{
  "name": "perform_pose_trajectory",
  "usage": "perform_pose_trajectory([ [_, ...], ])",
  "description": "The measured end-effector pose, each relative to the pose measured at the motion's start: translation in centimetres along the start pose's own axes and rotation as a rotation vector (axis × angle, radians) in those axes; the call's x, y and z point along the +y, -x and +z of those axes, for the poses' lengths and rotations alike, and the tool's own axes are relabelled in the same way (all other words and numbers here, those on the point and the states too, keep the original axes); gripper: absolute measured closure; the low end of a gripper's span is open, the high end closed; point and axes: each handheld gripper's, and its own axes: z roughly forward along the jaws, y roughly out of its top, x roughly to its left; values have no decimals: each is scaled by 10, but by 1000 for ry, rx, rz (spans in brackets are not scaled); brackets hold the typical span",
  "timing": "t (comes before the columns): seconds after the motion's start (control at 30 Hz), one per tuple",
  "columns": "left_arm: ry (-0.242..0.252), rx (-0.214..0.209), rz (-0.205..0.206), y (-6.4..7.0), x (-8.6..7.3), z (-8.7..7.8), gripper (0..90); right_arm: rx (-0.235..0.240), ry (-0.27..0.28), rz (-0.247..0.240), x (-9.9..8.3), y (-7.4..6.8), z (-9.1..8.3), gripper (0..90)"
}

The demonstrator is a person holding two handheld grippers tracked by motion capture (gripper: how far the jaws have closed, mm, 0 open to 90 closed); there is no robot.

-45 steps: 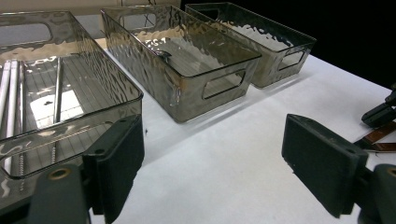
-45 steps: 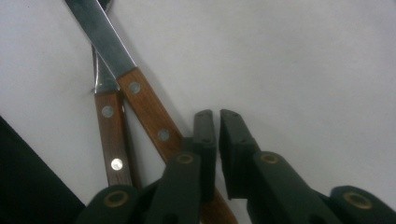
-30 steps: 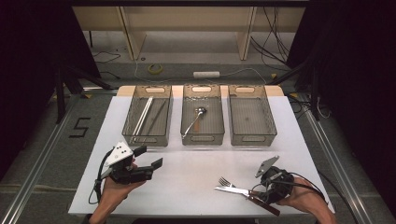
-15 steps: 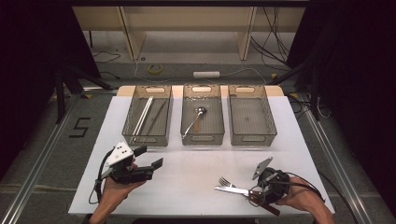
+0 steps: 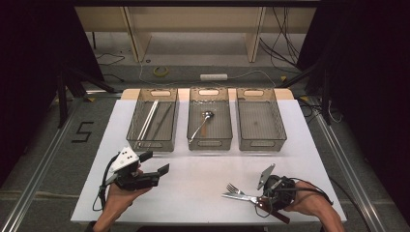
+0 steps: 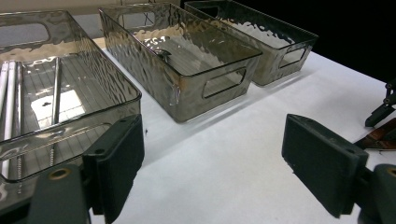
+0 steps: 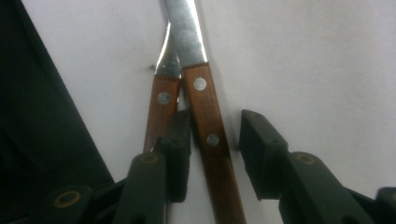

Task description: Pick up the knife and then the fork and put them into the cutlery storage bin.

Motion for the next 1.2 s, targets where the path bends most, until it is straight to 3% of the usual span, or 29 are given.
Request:
perform_pose_trajectory([
  [0.33, 0, 3, 0, 0, 0, 0, 205, -3, -28, -79, 4, -4, 0, 739],
  [0.7, -2, 3, 1, 0, 0, 0, 206, -3, -14, -158, 3, -5, -1, 763],
  [1.2, -1, 4, 2, 0, 0, -1, 206, -11, 17, -180, 1, -7, -6, 769],
])
